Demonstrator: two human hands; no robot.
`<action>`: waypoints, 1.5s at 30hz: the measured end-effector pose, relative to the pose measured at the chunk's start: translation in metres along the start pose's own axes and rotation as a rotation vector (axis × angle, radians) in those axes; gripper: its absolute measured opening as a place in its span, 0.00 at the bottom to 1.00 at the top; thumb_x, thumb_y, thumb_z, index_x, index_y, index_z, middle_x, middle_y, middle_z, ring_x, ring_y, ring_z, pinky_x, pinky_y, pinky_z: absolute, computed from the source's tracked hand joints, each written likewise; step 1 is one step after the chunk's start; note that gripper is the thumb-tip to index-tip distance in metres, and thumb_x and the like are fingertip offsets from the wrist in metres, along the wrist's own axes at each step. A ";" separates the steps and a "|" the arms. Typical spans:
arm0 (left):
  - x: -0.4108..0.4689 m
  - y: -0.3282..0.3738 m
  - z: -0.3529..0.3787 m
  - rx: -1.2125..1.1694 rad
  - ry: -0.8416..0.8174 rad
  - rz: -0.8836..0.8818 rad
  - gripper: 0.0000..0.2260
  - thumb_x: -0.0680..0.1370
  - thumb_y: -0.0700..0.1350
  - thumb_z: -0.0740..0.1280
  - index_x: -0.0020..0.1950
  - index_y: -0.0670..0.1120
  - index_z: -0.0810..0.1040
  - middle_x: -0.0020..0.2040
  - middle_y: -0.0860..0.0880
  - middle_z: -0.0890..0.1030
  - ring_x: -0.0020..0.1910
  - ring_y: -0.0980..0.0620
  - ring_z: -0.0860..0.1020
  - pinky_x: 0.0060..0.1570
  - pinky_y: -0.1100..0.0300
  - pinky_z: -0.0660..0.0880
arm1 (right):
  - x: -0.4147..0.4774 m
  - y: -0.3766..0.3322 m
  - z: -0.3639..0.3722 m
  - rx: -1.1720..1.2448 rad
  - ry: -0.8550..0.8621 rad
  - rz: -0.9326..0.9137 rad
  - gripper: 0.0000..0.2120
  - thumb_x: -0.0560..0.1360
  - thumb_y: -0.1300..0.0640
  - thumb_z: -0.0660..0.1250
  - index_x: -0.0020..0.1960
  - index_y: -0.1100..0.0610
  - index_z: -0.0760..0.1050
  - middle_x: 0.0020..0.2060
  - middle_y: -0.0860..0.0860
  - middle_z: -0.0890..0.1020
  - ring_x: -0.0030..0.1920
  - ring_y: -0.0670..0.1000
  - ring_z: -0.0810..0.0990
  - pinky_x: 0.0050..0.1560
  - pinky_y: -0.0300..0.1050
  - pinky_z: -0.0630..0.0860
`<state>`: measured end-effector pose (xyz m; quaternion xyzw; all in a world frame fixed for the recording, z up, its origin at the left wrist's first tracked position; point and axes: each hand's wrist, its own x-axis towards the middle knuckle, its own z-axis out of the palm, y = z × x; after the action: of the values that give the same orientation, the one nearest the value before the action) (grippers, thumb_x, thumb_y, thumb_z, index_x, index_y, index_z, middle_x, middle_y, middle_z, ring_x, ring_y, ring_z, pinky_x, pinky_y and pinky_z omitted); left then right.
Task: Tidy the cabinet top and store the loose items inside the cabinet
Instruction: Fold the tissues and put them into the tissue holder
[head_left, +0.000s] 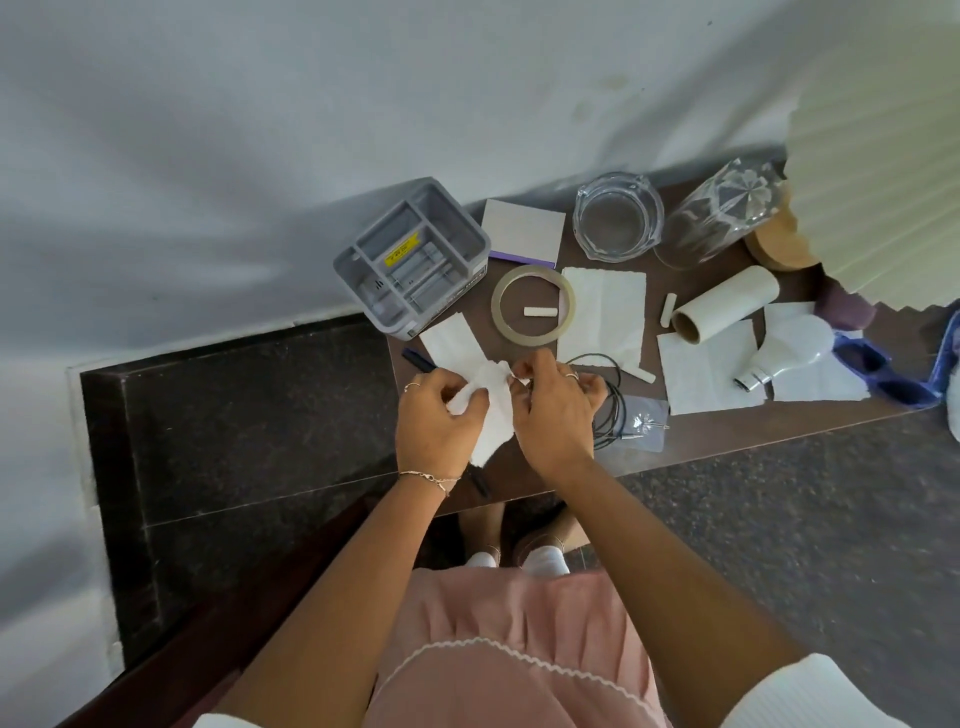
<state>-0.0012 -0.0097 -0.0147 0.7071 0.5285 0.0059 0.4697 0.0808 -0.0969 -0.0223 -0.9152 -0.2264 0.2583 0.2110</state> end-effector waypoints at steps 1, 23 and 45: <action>-0.002 0.004 -0.001 -0.109 -0.004 -0.046 0.06 0.73 0.46 0.72 0.46 0.48 0.77 0.47 0.49 0.78 0.47 0.50 0.78 0.44 0.57 0.78 | -0.001 0.000 -0.004 0.054 0.012 0.001 0.06 0.78 0.59 0.60 0.53 0.52 0.66 0.42 0.47 0.80 0.48 0.51 0.79 0.66 0.51 0.52; -0.003 0.077 -0.020 -0.975 -0.237 -0.367 0.07 0.77 0.52 0.67 0.45 0.52 0.83 0.45 0.49 0.85 0.48 0.49 0.83 0.49 0.51 0.80 | 0.002 -0.036 -0.056 0.719 0.051 -0.047 0.10 0.70 0.62 0.73 0.49 0.51 0.78 0.43 0.42 0.84 0.47 0.39 0.81 0.52 0.32 0.76; 0.072 0.107 -0.130 -0.384 -0.135 0.309 0.15 0.71 0.37 0.73 0.56 0.46 0.80 0.51 0.50 0.82 0.48 0.57 0.81 0.52 0.63 0.79 | 0.089 -0.111 -0.066 0.333 0.038 -0.375 0.04 0.72 0.63 0.67 0.46 0.58 0.78 0.40 0.51 0.80 0.43 0.55 0.77 0.43 0.53 0.74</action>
<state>0.0448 0.1301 0.0939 0.6762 0.3708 0.1305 0.6230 0.1529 0.0215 0.0510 -0.8144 -0.3427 0.2312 0.4072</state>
